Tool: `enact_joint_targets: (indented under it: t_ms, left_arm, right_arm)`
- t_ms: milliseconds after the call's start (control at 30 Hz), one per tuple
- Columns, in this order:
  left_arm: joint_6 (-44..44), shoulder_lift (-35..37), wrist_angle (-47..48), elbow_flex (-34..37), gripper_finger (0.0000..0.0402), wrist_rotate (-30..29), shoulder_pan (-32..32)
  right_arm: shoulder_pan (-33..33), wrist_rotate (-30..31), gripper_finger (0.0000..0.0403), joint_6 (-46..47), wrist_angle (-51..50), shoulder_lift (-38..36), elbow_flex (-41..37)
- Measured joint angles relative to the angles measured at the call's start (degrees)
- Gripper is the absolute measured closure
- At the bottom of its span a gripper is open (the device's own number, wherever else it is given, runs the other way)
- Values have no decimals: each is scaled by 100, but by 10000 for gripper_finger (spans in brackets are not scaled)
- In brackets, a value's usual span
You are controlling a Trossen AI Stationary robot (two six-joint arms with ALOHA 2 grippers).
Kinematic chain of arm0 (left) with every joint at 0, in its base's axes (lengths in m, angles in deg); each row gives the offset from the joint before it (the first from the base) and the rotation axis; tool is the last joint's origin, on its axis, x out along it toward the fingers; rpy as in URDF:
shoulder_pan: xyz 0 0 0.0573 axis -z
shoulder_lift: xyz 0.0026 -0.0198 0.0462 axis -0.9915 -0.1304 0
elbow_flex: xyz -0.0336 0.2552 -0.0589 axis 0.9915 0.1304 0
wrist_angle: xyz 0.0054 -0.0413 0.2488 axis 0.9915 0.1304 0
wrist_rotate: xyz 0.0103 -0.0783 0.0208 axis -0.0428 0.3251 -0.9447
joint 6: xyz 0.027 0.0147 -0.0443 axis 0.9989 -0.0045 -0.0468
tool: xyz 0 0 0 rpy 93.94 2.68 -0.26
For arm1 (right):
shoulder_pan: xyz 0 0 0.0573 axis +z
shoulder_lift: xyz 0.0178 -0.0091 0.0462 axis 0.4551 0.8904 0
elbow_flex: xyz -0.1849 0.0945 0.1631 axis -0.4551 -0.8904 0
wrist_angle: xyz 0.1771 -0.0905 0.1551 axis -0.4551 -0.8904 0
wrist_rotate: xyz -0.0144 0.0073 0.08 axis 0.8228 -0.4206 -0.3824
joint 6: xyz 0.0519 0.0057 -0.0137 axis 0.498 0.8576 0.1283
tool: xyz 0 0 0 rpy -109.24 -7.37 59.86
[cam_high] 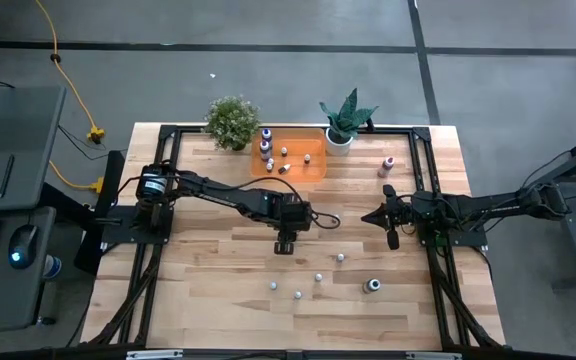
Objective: Pick & Place food coloring
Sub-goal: Put the small green bottle into the bin
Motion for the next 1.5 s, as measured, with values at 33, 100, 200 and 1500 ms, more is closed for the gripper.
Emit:
enact_joint_targets:
  t_ms: [33,100,200,1500]
  left_arm:
    - [0,-2,-2,0,244,19,0]
    - [-11,-2,-15,0,244,66,0]
    - [-12,-2,-19,0,244,80,0]
    - [-39,-11,-13,0,286,95,-2]
  right_arm:
    - [2,0,402,0,2,0,0]
    - [2,0,402,0,2,0,0]
    - [1,0,402,0,2,2,2]
    - [2,0,402,0,2,0,0]
